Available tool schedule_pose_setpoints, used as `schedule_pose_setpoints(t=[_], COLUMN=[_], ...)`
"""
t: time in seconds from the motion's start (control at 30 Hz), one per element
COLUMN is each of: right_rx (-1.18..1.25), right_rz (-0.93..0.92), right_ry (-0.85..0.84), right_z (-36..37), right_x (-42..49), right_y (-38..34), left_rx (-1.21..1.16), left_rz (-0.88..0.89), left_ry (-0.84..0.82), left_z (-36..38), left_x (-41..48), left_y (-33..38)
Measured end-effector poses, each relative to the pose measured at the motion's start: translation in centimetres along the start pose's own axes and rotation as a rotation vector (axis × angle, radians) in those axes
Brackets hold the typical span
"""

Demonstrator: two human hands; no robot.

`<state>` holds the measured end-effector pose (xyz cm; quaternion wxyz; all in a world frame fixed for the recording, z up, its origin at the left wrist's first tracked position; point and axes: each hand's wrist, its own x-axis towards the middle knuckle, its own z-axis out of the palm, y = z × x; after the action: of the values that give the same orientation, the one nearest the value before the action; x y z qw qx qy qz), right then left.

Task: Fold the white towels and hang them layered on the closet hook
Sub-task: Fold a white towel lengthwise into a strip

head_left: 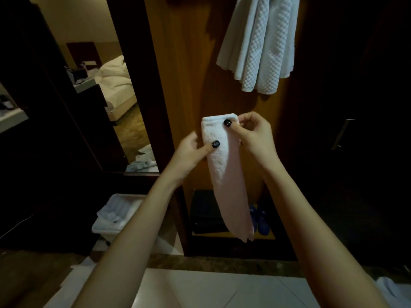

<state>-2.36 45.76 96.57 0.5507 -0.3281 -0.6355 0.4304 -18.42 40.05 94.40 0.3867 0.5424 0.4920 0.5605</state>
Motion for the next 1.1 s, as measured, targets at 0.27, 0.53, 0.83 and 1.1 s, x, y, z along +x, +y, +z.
schedule_pose_setpoints(t=[0.27,0.53,0.83,1.1], right_rx=[-0.101,-0.285,-0.359,-0.570], right_rz=[-0.105,-0.089,-0.089,-0.015], right_ry=[0.109,-0.019,0.023,0.003], right_z=[-0.9,-1.2,-2.2,-3.4], right_x=[-1.5,-5.0,-5.4,-5.7], right_y=[0.7,4.6,5.7,6.8], left_rx=[-0.194,-0.284,-0.440,-0.558], left_rz=[0.047,0.059,0.022,-0.034], left_ry=[0.162,0.254,0.348,0.388], left_z=[2.5,2.7,3.0,2.9], left_x=[1.0,4.3,7.3,8.7], left_y=[-0.4,2.2,3.9,3.0])
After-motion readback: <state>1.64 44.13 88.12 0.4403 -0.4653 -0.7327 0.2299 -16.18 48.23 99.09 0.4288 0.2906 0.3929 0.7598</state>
